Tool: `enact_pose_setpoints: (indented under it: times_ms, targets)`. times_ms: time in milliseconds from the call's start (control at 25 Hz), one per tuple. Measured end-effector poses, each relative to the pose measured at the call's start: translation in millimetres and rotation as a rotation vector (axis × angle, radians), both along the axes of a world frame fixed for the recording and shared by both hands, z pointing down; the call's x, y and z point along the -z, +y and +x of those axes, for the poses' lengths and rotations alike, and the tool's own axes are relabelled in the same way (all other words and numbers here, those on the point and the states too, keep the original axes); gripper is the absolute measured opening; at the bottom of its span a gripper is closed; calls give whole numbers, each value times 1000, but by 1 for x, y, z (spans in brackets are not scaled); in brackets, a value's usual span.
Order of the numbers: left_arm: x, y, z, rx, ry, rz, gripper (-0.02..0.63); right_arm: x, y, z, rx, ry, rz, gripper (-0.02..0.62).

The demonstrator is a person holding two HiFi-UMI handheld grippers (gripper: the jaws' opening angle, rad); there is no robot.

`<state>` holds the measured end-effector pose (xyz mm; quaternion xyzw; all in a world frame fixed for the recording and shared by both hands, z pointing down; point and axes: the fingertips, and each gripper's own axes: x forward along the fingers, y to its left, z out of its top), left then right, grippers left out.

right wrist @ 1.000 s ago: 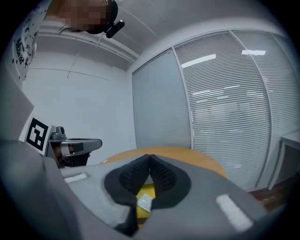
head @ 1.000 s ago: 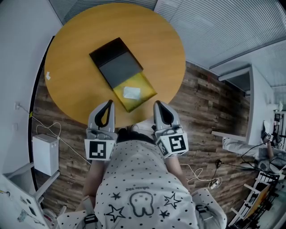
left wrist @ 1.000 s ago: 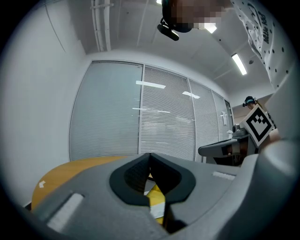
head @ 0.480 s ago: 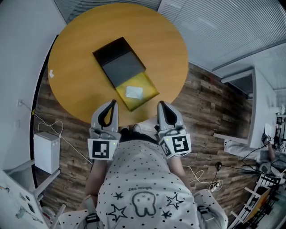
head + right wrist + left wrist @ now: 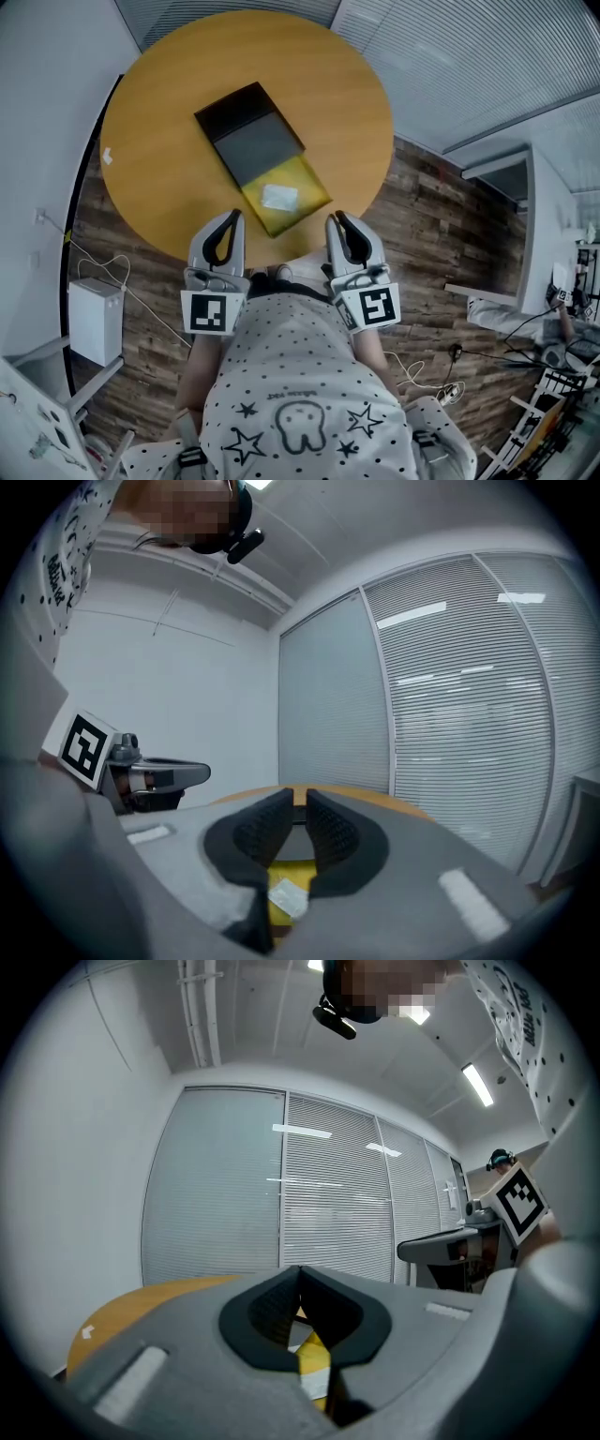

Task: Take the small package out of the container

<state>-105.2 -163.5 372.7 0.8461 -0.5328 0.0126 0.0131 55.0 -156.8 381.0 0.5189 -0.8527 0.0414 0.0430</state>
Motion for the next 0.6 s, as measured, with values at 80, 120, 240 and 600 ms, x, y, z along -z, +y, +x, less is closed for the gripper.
enact_pose_setpoints:
  times_ms: [80,120,240,600]
  targets:
    - [0,-3,-1,1,0,0,9,-2,-3,-2,20,6,-2,48]
    - [-1,-4,-1,2,1,0,9,-3,-5,-2,26,9,-3,48]
    - [-2,-8,-2,6,2,-2,9,-6,-11,-3,38,14,-3,49]
    - [3,-15,-9,33,-1,7,9,-10,-45,-9,82,55,10,71]
